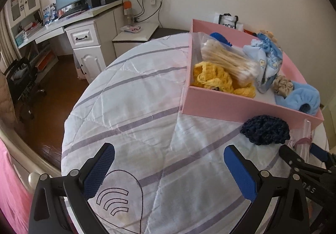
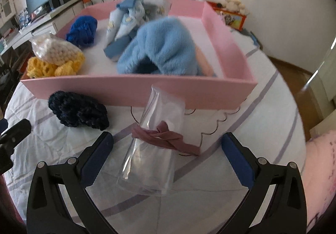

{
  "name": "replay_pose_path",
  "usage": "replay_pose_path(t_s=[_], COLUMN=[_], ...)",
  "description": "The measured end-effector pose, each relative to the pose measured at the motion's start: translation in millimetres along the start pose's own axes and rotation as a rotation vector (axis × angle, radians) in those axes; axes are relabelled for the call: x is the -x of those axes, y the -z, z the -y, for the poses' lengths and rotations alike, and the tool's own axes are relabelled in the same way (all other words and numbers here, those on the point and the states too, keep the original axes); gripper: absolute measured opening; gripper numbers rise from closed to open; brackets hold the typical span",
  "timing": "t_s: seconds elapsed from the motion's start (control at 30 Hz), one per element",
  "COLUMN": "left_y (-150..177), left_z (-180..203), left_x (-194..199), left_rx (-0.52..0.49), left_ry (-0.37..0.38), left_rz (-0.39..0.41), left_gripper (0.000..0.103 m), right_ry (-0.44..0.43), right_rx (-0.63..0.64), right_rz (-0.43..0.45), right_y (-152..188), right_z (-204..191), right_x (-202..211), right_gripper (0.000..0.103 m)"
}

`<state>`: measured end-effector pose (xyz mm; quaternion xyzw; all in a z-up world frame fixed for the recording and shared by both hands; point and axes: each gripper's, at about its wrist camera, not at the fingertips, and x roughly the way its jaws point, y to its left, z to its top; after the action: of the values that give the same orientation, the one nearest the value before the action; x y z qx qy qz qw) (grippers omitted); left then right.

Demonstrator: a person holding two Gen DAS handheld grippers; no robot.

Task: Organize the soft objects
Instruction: 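Grasp the clear ribbon-tied plastic bag with right tool while left tool approaches the navy scrunchie, then grasp the dark navy knitted scrunchie with left tool while right tool holds the bag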

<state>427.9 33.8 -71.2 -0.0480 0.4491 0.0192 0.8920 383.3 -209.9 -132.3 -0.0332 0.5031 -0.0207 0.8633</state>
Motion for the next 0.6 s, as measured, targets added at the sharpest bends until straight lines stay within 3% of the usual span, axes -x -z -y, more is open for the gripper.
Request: replay_pose_path(t_s=[0.13, 0.2, 0.27, 0.4, 0.47, 0.53, 0.6], left_y=[1.7, 2.6, 3.8, 6.3, 6.3, 6.2, 5.5], left_z=[-0.8, 0.8, 5.1, 17.2, 23.8, 31.3, 40.4], left_x=[2.0, 4.5, 7.2, 9.7, 10.9, 12.6, 13.6], left_rx=[-0.002, -0.006, -0.011, -0.025, -0.029, -0.035, -0.045], left_ry=[0.008, 0.014, 0.020, 0.043, 0.061, 0.081, 0.097], left_rz=[-0.002, 0.001, 0.003, -0.003, -0.008, -0.011, -0.019], left_gripper=[0.103, 0.103, 0.103, 0.103, 0.103, 0.103, 0.103], right_ry=[-0.005, 0.002, -0.002, -0.019, -0.027, -0.032, -0.061], right_rx=[-0.009, -0.012, -0.007, -0.002, -0.006, -0.012, -0.028], right_rz=[0.019, 0.034, 0.050, 0.058, 0.061, 0.061, 0.055], right_y=[2.0, 3.7, 5.7, 8.5, 11.0, 11.0, 11.1], right_z=[1.9, 3.0, 4.4, 11.1, 16.8, 21.2, 29.2], right_x=[0.9, 3.4, 8.4, 12.8, 16.4, 17.6, 18.5], right_gripper=[0.103, 0.094, 0.075, 0.059, 0.045, 0.038, 0.037])
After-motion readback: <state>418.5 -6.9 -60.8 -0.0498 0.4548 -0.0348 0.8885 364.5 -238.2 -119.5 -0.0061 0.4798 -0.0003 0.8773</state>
